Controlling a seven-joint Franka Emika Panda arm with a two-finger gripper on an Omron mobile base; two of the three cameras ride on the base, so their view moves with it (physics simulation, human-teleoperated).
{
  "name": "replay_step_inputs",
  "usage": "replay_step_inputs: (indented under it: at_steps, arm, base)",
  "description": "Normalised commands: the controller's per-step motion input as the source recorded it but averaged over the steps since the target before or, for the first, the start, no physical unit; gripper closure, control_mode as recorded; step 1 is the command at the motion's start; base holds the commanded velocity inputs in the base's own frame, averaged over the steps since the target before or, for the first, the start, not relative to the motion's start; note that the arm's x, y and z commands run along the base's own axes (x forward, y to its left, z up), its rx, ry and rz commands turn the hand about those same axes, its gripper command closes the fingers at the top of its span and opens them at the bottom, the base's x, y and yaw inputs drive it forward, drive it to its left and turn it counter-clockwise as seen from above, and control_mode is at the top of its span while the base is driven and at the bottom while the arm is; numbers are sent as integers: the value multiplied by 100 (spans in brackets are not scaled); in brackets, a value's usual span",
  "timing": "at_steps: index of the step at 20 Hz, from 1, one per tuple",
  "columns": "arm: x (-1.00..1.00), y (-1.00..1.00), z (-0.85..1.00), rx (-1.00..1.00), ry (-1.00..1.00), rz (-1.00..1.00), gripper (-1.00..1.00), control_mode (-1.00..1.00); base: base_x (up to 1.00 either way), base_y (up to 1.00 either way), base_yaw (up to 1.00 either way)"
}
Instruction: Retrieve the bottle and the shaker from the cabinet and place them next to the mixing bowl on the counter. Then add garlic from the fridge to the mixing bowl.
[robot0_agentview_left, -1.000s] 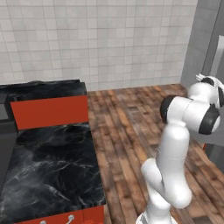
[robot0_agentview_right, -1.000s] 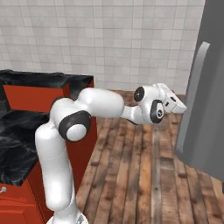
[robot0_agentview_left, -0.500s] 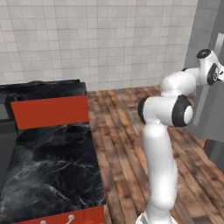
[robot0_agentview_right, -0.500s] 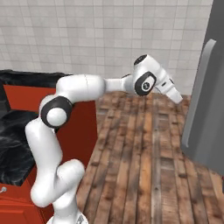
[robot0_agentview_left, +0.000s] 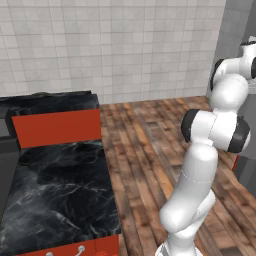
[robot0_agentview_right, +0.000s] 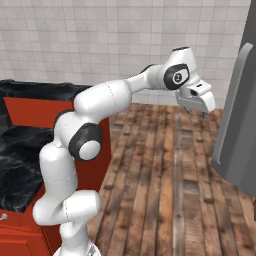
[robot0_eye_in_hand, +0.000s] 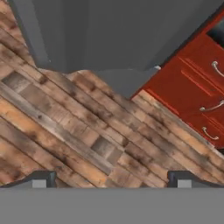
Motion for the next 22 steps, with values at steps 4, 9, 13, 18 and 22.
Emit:
replay_step_inputs:
  at_steps: [4, 9, 13, 18, 22]
  arm:
    - [-16, 42, -80, 50, 0, 82, -100, -100]
    - [-34, 90, -8, 6, 0, 20, -100, -100]
    - [-2, 100, 13, -16, 5, -1, -100, -100]
    - [-22, 43, 0, -6, 4, 0, -100, -100]
    - [-10, 0, -2, 0, 0, 0, -100, -100]
  base:
    - [0, 0, 0]
    - [0, 0, 0]
    - [0, 0, 0]
    - [0, 0, 0]
    - [0, 0, 0]
